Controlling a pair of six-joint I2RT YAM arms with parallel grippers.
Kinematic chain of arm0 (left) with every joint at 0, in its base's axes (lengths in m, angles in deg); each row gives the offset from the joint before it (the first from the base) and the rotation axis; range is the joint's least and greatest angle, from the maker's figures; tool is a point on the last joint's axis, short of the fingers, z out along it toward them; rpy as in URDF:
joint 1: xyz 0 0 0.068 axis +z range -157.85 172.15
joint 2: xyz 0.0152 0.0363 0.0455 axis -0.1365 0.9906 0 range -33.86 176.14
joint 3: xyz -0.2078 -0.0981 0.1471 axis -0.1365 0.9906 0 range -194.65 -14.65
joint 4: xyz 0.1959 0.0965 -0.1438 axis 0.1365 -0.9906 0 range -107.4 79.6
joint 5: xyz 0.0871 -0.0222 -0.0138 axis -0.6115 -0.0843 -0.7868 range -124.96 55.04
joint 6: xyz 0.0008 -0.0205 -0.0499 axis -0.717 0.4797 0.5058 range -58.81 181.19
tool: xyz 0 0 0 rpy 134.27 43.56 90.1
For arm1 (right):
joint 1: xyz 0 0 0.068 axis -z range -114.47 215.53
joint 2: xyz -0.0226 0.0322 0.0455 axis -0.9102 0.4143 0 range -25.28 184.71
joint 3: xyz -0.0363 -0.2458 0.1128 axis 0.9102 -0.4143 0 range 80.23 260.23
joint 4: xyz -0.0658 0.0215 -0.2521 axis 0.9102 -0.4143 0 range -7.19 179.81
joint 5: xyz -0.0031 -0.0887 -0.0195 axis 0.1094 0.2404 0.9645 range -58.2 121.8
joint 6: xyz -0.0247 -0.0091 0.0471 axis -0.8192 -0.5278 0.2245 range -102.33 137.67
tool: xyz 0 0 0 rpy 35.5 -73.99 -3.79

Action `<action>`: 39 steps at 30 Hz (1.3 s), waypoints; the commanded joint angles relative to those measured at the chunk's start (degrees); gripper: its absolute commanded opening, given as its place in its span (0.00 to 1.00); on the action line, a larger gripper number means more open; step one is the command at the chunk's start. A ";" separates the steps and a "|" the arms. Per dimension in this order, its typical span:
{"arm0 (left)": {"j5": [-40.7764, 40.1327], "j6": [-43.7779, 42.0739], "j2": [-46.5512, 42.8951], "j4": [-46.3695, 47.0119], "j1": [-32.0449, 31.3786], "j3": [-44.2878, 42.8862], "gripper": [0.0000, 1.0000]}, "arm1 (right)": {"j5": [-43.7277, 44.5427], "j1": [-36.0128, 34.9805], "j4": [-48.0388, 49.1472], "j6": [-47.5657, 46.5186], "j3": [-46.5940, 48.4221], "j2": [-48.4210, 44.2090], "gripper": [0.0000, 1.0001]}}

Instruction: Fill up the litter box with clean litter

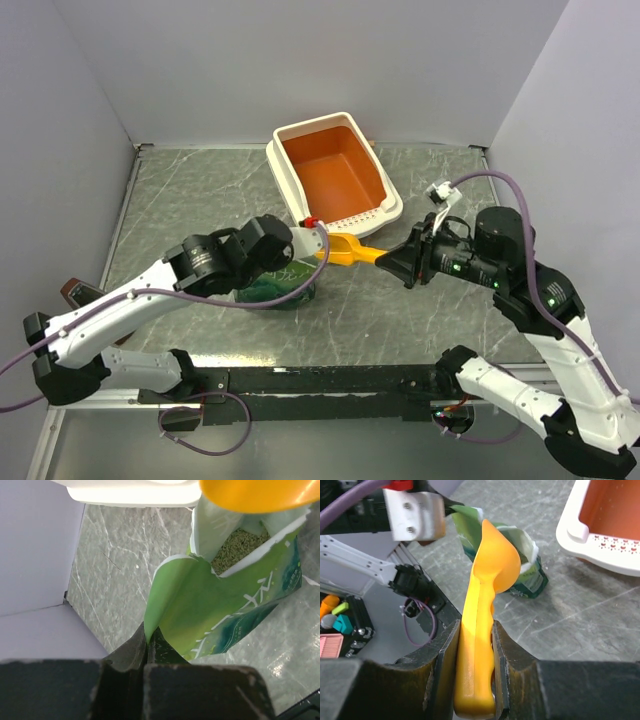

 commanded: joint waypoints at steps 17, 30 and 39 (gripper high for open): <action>1.93 2.54 -16.82 21.24 -0.72 16.33 0.01 | 2.02 -1.44 -8.54 -6.13 13.85 19.19 0.00; 1.67 2.71 -12.87 24.68 -0.72 18.09 0.01 | 4.13 -5.57 -13.11 -8.86 14.21 19.38 0.00; 0.45 3.94 -13.83 26.70 -0.72 19.23 0.01 | 5.71 -6.10 -18.39 -10.53 19.12 21.13 0.00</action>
